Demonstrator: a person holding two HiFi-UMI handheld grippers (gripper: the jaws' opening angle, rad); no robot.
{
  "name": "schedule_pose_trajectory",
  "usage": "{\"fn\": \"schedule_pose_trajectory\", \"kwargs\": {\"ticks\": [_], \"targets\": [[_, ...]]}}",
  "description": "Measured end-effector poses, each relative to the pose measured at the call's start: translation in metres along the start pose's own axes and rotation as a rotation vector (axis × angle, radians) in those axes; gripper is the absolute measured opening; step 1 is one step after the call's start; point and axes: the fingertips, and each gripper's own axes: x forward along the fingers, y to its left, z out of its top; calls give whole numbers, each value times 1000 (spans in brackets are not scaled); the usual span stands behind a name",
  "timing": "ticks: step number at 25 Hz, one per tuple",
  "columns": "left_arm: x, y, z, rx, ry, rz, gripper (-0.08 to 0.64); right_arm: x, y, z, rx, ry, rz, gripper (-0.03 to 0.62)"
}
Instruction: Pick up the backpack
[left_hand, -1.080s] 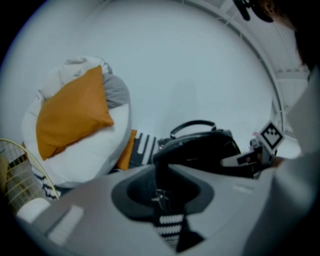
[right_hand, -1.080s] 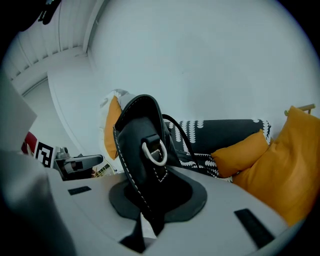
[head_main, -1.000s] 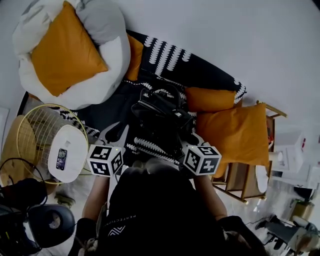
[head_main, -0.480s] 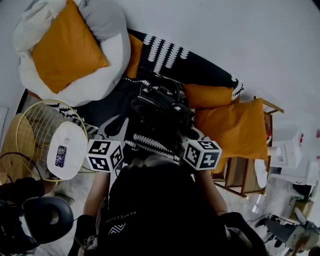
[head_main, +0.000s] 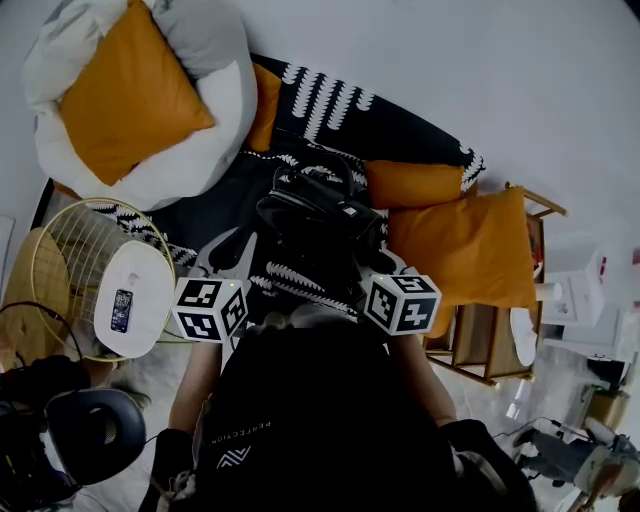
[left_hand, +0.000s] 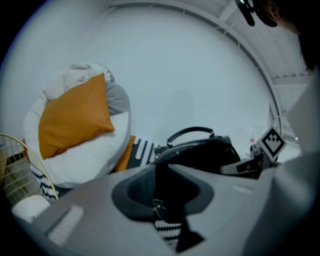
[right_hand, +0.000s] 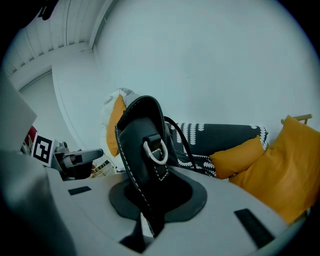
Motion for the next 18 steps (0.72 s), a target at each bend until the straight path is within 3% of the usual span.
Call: {"fn": "schedule_pose_trajectory", "kwargs": {"ticks": [18], "targets": [[4,1,-7,-3,28,9,85,2,-8,-5,-1,18,-16,43]]}}
